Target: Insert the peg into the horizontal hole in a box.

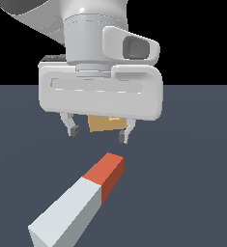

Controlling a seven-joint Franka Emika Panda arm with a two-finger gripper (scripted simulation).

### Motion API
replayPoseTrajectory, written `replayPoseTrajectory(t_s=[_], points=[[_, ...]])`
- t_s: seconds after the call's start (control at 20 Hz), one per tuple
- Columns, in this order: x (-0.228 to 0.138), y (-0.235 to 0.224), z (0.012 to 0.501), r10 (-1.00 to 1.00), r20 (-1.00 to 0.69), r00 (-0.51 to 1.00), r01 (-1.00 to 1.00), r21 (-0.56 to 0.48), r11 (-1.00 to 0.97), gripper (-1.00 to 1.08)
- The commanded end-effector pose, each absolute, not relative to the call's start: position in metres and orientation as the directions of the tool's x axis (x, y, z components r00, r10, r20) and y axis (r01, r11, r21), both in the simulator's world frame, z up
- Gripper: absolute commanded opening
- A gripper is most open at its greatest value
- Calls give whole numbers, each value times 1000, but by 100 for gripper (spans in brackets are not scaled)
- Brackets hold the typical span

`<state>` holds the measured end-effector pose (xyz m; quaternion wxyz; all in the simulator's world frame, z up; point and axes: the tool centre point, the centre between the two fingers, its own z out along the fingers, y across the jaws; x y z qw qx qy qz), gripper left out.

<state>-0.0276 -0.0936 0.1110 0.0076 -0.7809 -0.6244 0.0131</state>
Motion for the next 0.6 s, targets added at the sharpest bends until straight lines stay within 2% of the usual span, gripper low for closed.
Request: replayPoseTrajectory(t_s=[0.0, 0.25, 0.55], points=[[-36, -123, 98, 951, -10, 308, 951, -19, -308, 100], [-52, -160, 80, 906, -5, 424, 906, -5, -424, 100], [-61, -176, 71, 879, -1, 477, 879, 0, -477, 100]])
